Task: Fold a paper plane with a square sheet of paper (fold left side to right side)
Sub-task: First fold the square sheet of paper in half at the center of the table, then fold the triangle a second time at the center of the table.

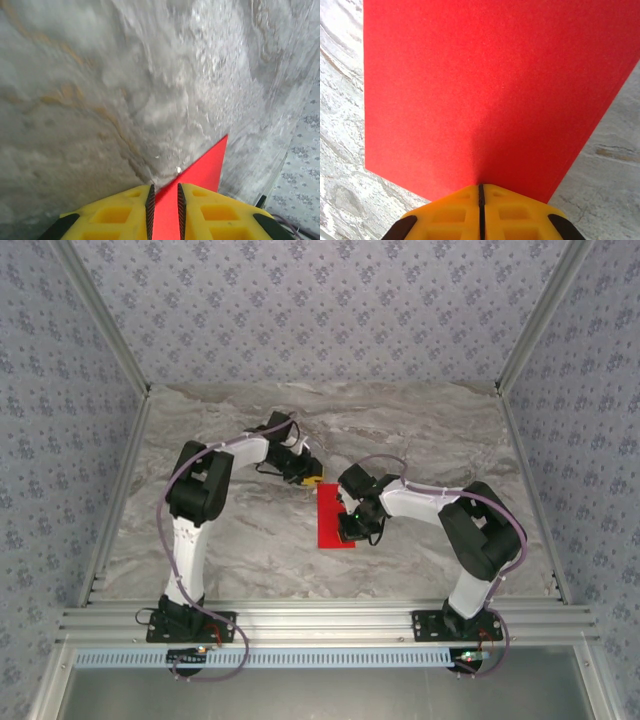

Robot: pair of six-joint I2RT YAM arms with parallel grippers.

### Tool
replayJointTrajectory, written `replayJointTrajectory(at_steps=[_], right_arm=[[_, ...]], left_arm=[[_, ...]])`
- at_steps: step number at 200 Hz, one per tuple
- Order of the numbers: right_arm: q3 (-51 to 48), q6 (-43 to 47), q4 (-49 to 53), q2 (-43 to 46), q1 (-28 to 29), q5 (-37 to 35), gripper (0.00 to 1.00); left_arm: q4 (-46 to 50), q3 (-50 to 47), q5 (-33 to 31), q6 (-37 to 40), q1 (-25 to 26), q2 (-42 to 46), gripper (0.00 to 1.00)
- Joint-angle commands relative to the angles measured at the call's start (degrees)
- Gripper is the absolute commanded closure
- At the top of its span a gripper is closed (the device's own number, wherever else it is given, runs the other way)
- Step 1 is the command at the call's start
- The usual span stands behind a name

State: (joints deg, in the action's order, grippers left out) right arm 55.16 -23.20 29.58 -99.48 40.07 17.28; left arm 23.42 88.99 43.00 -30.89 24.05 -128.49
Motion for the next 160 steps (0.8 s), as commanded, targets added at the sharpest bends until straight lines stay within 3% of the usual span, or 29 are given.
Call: replayJointTrajectory(at_steps=[1, 42, 64, 86, 117, 160], right_arm=[[-3.39, 1.29, 5.13, -3.44, 0.46, -6.17, 0.92], [-3.14, -0.18, -4.67, 2.35, 0.08, 0.13, 0.87], [-3.35, -1.25, -11.08, 7.63, 0.09, 2.49, 0.69], [-5.07, -1.53, -14.85, 14.25, -1.41, 0.49, 0.51], [-10.19, -4.49, -18.97, 20.1, -9.88, 4.22, 0.36], [-17.58, -11.85, -27.08, 21.41, -20.25, 12.78, 0.32]], left_arm=[[-8.21, 3.51, -12.13, 3.07, -4.98, -4.06, 0.78], [-10.64, -2.97, -11.71, 3.82, -6.83, 5.41, 0.74], [-12.57, -10.89, -12.15, 3.55, -7.88, 14.93, 0.69], [-14.27, -19.89, -11.94, 2.67, -7.3, 24.61, 0.66], [-18.03, -30.58, -10.24, -0.57, -1.44, 32.12, 0.65], [-23.51, -30.98, -11.38, -5.13, 8.19, 26.03, 0.66]])
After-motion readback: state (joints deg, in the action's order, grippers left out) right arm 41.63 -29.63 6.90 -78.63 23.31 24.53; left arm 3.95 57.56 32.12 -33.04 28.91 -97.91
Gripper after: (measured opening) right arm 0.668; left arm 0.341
